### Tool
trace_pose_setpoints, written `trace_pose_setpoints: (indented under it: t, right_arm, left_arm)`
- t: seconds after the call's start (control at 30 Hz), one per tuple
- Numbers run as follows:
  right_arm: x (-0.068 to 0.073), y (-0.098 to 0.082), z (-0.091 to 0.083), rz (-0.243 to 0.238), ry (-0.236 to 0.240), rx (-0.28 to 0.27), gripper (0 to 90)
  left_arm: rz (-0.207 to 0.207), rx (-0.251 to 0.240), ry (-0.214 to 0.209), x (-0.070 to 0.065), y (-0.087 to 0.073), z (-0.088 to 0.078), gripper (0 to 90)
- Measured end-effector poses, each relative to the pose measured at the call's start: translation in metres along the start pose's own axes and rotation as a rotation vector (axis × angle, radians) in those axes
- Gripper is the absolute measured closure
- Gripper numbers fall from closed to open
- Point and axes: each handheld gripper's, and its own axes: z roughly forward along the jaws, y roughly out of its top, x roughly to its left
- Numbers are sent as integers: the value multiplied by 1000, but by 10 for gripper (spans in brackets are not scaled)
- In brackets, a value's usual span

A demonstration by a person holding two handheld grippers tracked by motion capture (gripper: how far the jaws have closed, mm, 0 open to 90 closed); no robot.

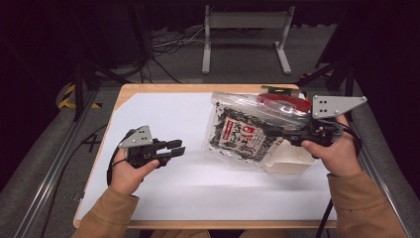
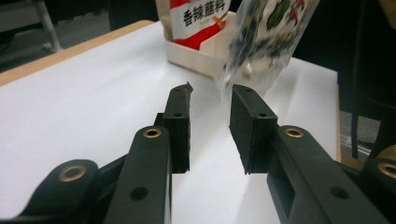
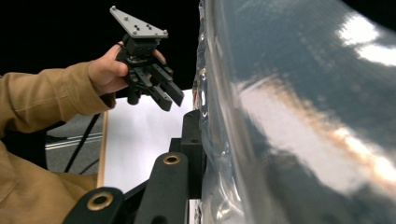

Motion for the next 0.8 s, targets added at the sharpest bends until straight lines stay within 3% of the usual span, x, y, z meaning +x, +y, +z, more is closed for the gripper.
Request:
trace_pose_setpoints:
  t: [0.23,0.8]
  right_arm:
    - [-6,5,-16,-4,-60,14,766]
    - [-22,15,-46,-20,-230,86,765]
  left_arm:
    - [-10,64,61,10,-10,-4,670]
    - [-52,103,90,19,-16,-4,654]
